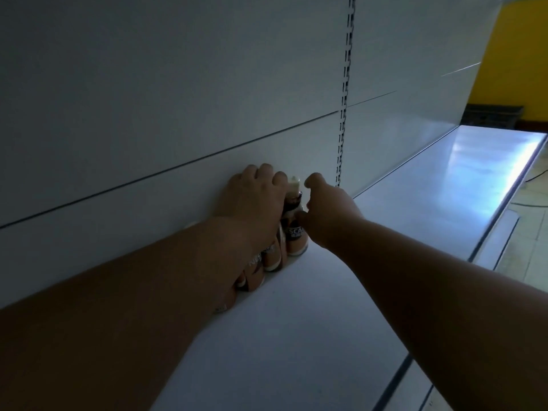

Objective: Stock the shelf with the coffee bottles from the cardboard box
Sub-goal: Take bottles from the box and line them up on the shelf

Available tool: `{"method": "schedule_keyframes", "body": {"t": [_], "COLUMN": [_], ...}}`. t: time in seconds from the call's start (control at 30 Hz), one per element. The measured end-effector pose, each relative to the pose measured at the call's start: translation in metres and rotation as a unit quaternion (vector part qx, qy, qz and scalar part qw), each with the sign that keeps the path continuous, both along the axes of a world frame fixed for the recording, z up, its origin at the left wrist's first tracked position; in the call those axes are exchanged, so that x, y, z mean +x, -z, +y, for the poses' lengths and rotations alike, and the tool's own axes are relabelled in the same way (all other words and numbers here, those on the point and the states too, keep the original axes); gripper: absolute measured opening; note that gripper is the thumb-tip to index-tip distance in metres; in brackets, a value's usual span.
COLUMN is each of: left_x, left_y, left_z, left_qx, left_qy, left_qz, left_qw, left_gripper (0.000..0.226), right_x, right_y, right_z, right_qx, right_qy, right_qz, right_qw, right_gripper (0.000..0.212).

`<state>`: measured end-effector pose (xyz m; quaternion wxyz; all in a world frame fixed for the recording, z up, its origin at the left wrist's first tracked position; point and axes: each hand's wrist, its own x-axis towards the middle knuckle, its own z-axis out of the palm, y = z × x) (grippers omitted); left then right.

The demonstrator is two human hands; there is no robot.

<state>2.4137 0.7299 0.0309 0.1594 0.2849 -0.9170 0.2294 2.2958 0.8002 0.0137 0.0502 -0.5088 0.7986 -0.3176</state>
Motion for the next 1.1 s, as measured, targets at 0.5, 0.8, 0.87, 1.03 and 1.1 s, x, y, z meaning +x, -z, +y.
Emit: {"method": "schedule_keyframes", "body": {"t": [0.5,0.8,0.87,1.03,1.1], "left_x": [0.213,0.342,0.353,0.354,0.350], "left_y": [-0.019,-0.010,-0.011,-0.014,-0.014], "left_z": [0.127,0.116,0.098,0.065,0.057], "left_qx": [0.088,0.170,0.164,0.118,0.091], "left_qy": [-0.057,-0.140,-0.148,-0.143,-0.147], "left_qz": [0.002,0.065,0.072,0.068,0.030], "left_qw": [0.994,0.973,0.973,0.980,0.984], "left_gripper": [0.034,0.015,0.018,0.036,0.043], "right_x": [0.154,0.281,0.291,0.296,0.298], "right_y": [-0.085,-0.048,-0.046,-0.045,-0.044], "right_z": [0.111,0.097,0.085,0.053,0.039], "right_qx": [0.013,0.017,0.020,0.023,0.027], "right_qy": [-0.133,-0.247,-0.249,-0.246,-0.244], "right_qz": [0.140,0.186,0.182,0.177,0.175], "right_qw": [0.981,0.951,0.951,0.953,0.953], "right_gripper": [0.038,0.036,0.036,0.028,0.029]}}
